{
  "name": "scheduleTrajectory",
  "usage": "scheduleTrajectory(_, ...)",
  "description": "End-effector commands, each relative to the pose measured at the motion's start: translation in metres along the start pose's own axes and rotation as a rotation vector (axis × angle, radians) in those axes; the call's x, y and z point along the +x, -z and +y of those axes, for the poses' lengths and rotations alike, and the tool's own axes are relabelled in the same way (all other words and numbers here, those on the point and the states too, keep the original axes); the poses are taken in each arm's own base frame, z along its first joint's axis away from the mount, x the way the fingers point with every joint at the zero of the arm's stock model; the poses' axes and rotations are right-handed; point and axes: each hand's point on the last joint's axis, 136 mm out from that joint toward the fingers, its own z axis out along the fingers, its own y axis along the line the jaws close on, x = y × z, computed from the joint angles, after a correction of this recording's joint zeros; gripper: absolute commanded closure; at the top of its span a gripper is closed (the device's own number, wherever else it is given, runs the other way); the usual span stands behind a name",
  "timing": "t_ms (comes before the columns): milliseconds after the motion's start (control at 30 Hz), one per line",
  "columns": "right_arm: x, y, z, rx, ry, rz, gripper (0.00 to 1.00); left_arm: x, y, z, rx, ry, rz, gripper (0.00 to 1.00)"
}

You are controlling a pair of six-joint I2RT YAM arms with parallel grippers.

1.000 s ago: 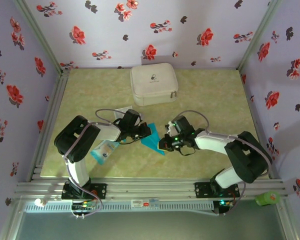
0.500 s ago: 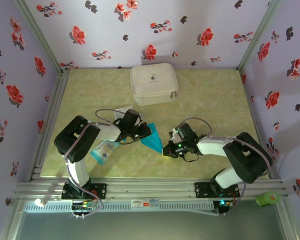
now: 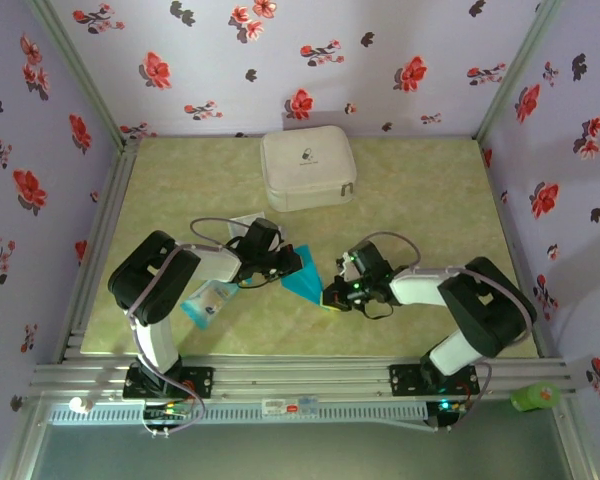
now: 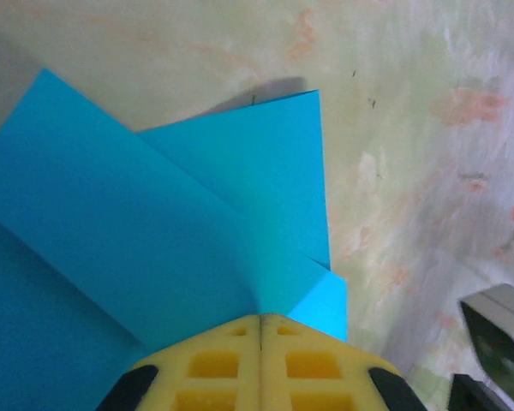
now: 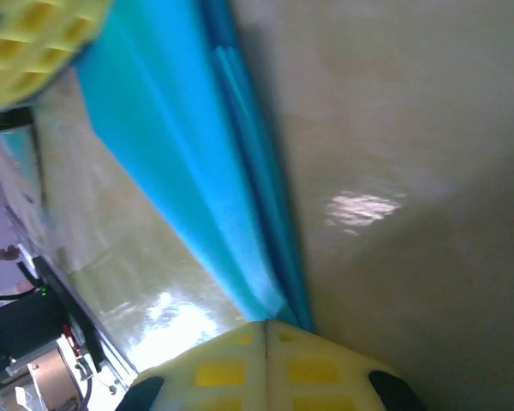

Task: Fold a paper plane with a square sheet of paper (pick it up from the middle)
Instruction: Fourth fold the wing at the center of the table.

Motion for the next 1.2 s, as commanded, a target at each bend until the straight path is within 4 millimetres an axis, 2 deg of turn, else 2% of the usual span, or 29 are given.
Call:
scheduleTrajectory(0, 0.006, -0.003, -0.022, 0.049, -0.053, -0.004, 0.98, 0.013, -0.001, 0.047, -0.145, 0.046, 0.028, 0.95)
scheduleTrajectory(100, 0.013, 0.000, -0.028, 0.042, -0.070, -0.019, 0.98, 0.013, -0.001, 0.048, -0.146, 0.046, 0.026, 0.95)
scheduleTrajectory(267, 0.015, 0.006, -0.016, -0.030, -0.071, -0.022, 0.97, 0.013, 0.000, 0.050, -0.148, 0.045, 0.027, 0.95)
scheduleTrajectory(533, -0.016, 0.024, 0.030, -0.113, -0.013, -0.117, 0.96, 0.012, 0.001, 0.047, -0.142, 0.045, 0.025, 0.95)
scheduleTrajectory(700, -0.027, 0.016, 0.035, -0.113, -0.010, -0.104, 0.96, 0.010, 0.001, 0.044, -0.135, 0.047, 0.021, 0.95)
scheduleTrajectory(800, -0.026, 0.008, 0.029, -0.109, -0.027, -0.081, 0.96, 0.010, 0.002, 0.042, -0.132, 0.046, 0.018, 0.95)
scheduleTrajectory(1000, -0.009, -0.005, -0.012, 0.002, -0.086, -0.042, 0.97, 0.010, 0.003, 0.039, -0.119, 0.044, 0.022, 0.94)
scheduleTrajectory(1167, 0.001, -0.007, -0.037, 0.084, -0.125, -0.038, 1.00, 0.004, 0.011, 0.016, -0.065, 0.012, 0.023, 0.89)
